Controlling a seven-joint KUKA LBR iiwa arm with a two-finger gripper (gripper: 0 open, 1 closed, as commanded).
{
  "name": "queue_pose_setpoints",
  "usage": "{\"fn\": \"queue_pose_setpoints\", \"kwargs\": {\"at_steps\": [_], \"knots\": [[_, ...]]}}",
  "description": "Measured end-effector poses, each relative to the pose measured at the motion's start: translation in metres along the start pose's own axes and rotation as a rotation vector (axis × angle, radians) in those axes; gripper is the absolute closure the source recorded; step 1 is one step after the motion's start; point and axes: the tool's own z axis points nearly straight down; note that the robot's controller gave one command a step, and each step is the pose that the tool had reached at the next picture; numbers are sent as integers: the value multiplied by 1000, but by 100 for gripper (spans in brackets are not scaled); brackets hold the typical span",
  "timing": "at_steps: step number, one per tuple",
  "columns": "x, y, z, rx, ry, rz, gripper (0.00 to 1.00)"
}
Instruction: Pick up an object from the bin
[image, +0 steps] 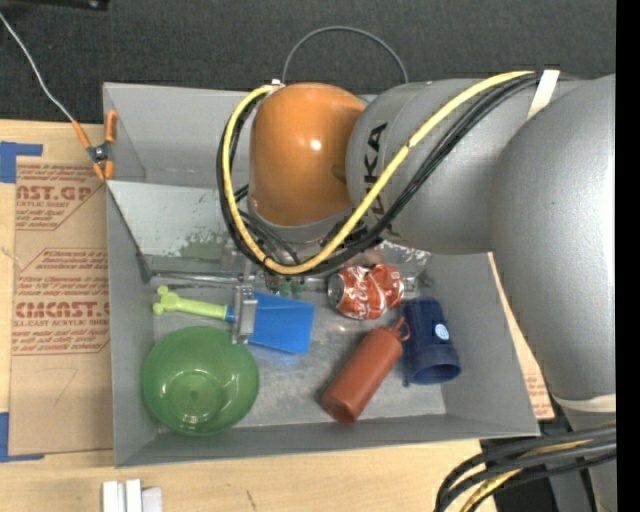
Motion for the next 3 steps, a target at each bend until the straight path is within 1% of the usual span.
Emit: {"fn": "queue_pose_setpoints", "kwargs": {"at_steps": [1, 2, 3], "knots": [[-2, -1, -5, -1, -8, 3, 0], [-16, -54, 123, 1, 2, -106, 0], [-10, -72, 118, -2, -10, -137, 0]]}}
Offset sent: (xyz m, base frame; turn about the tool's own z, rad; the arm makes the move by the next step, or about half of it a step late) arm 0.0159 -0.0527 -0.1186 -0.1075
